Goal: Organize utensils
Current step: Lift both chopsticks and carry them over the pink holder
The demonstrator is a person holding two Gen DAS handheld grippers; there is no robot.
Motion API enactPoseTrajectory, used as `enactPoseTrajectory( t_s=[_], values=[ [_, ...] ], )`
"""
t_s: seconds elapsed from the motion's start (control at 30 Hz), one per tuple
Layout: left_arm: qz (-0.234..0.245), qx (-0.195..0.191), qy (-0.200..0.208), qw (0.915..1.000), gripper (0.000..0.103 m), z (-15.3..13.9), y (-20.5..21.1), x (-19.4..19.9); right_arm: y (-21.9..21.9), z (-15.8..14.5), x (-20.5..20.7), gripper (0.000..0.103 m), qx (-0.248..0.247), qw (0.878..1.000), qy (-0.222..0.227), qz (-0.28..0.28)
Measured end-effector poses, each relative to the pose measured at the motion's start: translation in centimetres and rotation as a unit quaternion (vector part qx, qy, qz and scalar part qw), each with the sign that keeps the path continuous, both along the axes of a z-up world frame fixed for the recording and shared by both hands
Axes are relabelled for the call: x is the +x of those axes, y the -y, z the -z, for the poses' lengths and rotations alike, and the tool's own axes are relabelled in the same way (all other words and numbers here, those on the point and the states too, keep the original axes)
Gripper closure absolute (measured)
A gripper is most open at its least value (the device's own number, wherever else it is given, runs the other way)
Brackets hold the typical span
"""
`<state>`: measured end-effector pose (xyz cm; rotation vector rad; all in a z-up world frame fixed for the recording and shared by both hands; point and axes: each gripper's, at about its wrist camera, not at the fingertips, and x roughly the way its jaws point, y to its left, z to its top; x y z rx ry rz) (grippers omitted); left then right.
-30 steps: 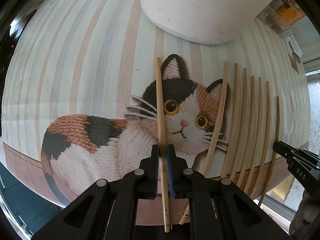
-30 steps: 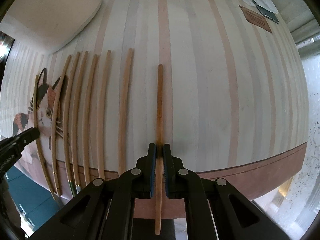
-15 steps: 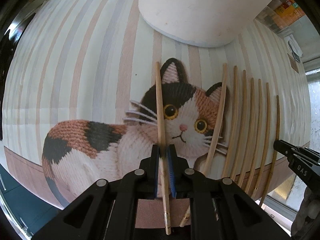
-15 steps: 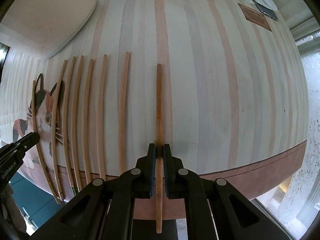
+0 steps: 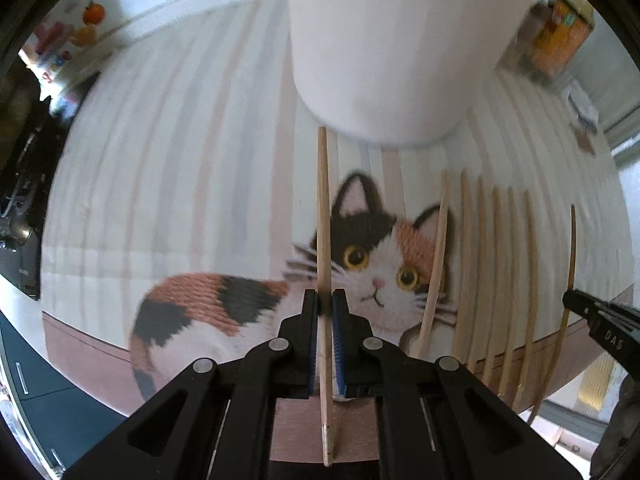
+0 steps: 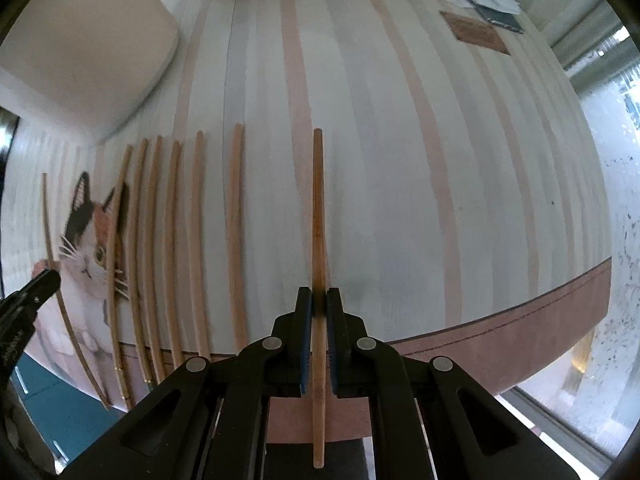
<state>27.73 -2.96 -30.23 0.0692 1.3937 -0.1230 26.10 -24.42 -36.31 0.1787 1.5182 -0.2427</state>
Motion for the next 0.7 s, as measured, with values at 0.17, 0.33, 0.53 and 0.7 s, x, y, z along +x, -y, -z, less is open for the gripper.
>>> enactPoseTrajectory(
  t_s=[0.17, 0.33, 0.53, 0.7],
  values=[
    [-0.032, -0.025, 0.047, 0.9981, 0.099, -4.5, -1.5, 0.7, -0.2, -3.4, -0.4, 0.096, -0.027, 0.998, 0.058, -0.008],
    [-0.054, -0.042, 0.102, 0.9924, 0.099, -9.1, -2.5, 1.1, -0.7, -8.1, -0.5, 0.096, -0.056, 0.990, 0.129, -0.019],
    [-0.036, -0.061, 0.163, 0.9840, 0.099, -15.4, -1.4, 0.9, 1.1, -14.2, 0.7, 0.096, -0.043, 0.978, 0.205, -0.004],
    [-0.021, -0.099, 0.219, 0.9705, 0.099, -21.2, -0.2, 0.7, 2.4, -19.4, 1.6, 0.096, -0.011, 0.964, 0.265, 0.016]
  ],
)
